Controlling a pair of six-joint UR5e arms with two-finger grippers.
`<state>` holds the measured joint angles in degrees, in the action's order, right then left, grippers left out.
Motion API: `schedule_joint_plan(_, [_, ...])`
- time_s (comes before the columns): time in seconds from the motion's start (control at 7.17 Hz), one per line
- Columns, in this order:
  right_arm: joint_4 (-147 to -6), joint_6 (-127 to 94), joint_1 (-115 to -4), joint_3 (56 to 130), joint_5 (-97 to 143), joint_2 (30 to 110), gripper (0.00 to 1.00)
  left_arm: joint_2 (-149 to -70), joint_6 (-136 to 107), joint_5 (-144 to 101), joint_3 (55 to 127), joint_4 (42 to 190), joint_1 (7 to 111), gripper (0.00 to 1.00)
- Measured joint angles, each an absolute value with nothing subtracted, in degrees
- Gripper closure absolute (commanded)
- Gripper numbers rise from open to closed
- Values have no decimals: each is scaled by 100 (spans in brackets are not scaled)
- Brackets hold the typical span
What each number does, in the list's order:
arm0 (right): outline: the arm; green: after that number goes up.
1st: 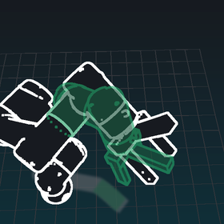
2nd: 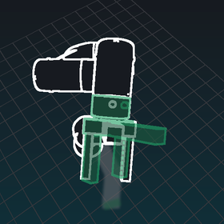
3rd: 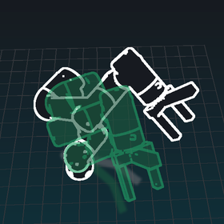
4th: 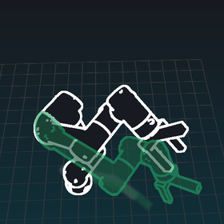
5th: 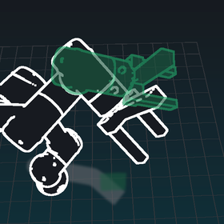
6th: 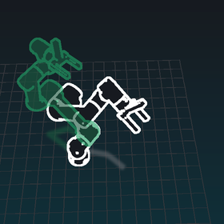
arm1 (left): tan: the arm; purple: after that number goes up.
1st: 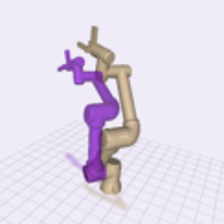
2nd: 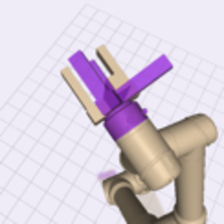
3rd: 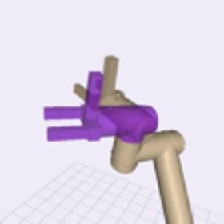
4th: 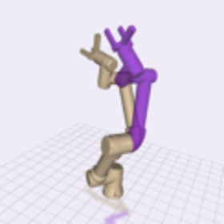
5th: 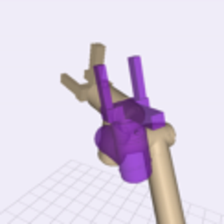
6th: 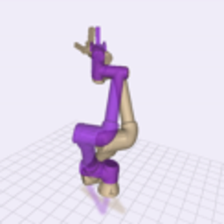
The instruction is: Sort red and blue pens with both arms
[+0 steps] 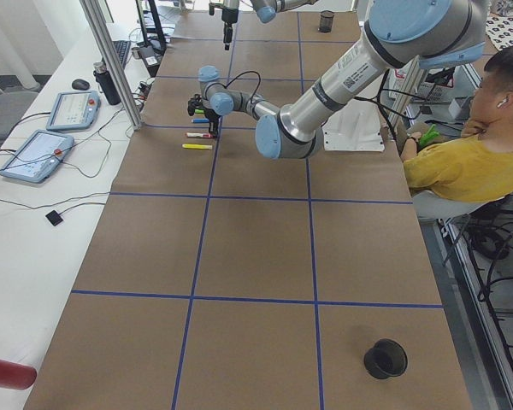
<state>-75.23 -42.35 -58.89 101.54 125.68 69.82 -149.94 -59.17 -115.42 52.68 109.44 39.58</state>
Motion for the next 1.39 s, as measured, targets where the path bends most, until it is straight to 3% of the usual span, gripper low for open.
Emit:
schedule_joint_plan(0.14, [-7523, -4231, -5889, 10148, 12568, 6980, 0, -14971, -5914, -11541, 5291, 10949, 3959, 82])
schedule_joint_plan(0.56, [-7524, -4231, -5889, 10143, 12569, 6979, 0, -14966, -5917, -11540, 5296, 10954, 3957, 100])
schedule_joint_plan(0.84, [-7523, -4228, -5889, 10143, 12568, 6978, 0, -14942, -5975, -11540, 5514, 10937, 3971, 100])
schedule_joint_plan(1.11, [-7523, -4227, -5889, 10143, 12568, 6979, 0, -14906, -6098, -11550, 5960, 10903, 4015, 100])
schedule_joint_plan(1.39, [-7523, -4233, -5889, 10144, 12568, 6984, 0, -14447, -6191, -11564, 7035, 10690, 4073, 100])
